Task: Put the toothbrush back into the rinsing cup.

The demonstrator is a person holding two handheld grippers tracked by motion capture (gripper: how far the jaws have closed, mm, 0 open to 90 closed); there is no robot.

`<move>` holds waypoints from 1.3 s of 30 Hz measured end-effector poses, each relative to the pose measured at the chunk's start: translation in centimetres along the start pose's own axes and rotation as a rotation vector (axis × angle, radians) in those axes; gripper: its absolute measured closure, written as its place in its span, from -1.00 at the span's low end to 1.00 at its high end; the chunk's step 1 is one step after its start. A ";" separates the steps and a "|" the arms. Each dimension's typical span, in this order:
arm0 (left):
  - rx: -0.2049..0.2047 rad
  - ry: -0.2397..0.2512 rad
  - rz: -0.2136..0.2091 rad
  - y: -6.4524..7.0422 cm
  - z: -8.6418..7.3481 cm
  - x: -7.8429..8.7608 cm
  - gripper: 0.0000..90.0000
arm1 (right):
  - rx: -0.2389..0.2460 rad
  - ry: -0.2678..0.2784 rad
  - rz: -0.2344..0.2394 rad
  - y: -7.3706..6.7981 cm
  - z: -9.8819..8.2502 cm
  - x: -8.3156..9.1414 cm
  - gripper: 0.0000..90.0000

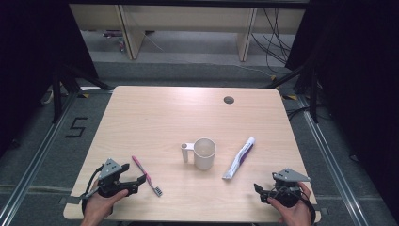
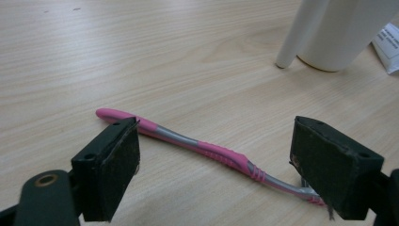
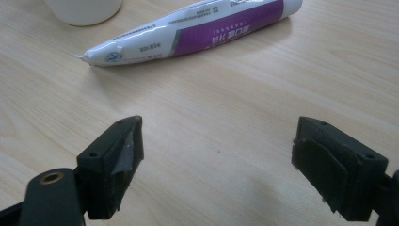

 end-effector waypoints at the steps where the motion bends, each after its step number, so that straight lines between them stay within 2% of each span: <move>1: -0.005 0.007 -0.016 0.1 0.1 0.0 -0.64 | 0.002 0.001 0.000 0.0 0.0 0.0 -0.60; 2: -0.018 0.012 -0.026 0.2 0.2 0.0 -0.63 | -0.001 0.003 0.012 0.0 0.0 0.0 -0.59; 3: -0.037 0.008 -0.031 0.3 0.4 0.1 -0.63 | 0.024 0.011 0.018 0.1 0.0 -0.1 -0.58; 4: -0.082 0.015 -0.041 0.4 0.6 0.1 -0.58 | -0.004 0.018 0.030 -0.2 0.1 -0.2 -0.58; 5: -0.107 0.002 -0.042 0.4 0.7 0.1 -0.56 | 0.004 0.025 0.058 -0.3 0.2 -0.3 -0.58; 7: -0.116 -0.003 -0.054 0.6 0.8 0.1 -0.57 | -0.012 0.013 0.054 -0.4 0.1 -0.2 -0.58; 8: -0.128 -0.006 -0.064 0.7 0.8 0.0 -0.57 | 0.005 0.012 0.017 -0.3 0.1 -0.1 -0.58; 10: -0.193 -0.032 -0.072 0.7 1.1 0.0 -0.55 | 0.006 0.024 0.021 -0.2 0.2 -0.1 -0.57; 13: -0.217 -0.037 -0.076 0.7 1.5 0.1 -0.54 | -0.005 0.021 0.033 -0.2 0.2 -0.2 -0.57; 17: -0.229 -0.051 -0.086 0.5 1.7 0.0 -0.53 | -0.003 0.025 0.035 -0.2 0.2 -0.2 -0.56; 19: -0.262 -0.072 -0.097 0.1 2.0 -0.1 -0.51 | -0.001 0.025 0.037 -0.2 0.2 -0.1 -0.56; 22: -0.283 -0.075 -0.102 -0.2 2.2 -0.1 -0.46 | -0.007 0.024 0.039 -0.2 0.2 -0.2 -0.56; 23: -0.310 -0.093 -0.109 -0.4 2.4 -0.1 -0.44 | -0.001 0.021 0.032 -0.2 0.2 -0.1 -0.56; 24: -0.365 -0.123 -0.120 -0.8 2.6 -0.2 -0.43 | -0.001 0.023 0.037 -0.2 0.2 -0.2 -0.55; 25: -0.365 -0.123 -0.120 -0.8 2.6 -0.2 -0.43 | -0.001 0.023 0.037 -0.2 0.2 -0.1 -0.55; 27: -0.409 -0.143 -0.128 -1.1 2.7 -0.4 -0.35 | -0.001 0.022 0.040 -0.2 0.2 -0.2 -0.55; 29: -0.433 -0.145 -0.146 -1.2 2.8 -0.7 -0.34 | -0.002 0.021 0.041 -0.2 0.2 -0.2 -0.55; 32: -0.501 -0.203 -0.173 -1.4 3.0 -1.1 -0.28 | -0.006 0.018 0.047 -0.3 0.1 -0.1 -0.54; 33: -0.501 -0.203 -0.173 -1.4 3.0 -1.1 -0.27 | -0.006 0.018 0.047 -0.3 0.1 -0.1 -0.54; 35: -0.535 -0.243 -0.180 -1.4 3.1 -1.3 -0.26 | -0.010 0.018 0.055 -0.3 0.0 -0.1 -0.54; 36: -0.572 -0.272 -0.198 -1.3 3.2 -1.6 -0.25 | -0.007 0.016 0.049 -0.3 0.1 -0.1 -0.54; 37: -0.572 -0.272 -0.198 -1.3 3.2 -1.6 -0.24 | -0.009 0.011 0.041 -0.3 0.0 -0.1 -0.54; 39: -0.606 -0.303 -0.213 -1.2 3.2 -1.9 -0.24 | -0.009 0.011 0.041 -0.4 0.0 -0.1 -0.53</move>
Point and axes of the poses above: each handheld gripper's, and its own axes: x roughly backward along the jaws, z roughly out of its top, y roughly to its right, the point moved 3 cm from there along -x, roughly forward along the jaws, and after that the axes turned 1 degree about x, right-handed, at the moved point
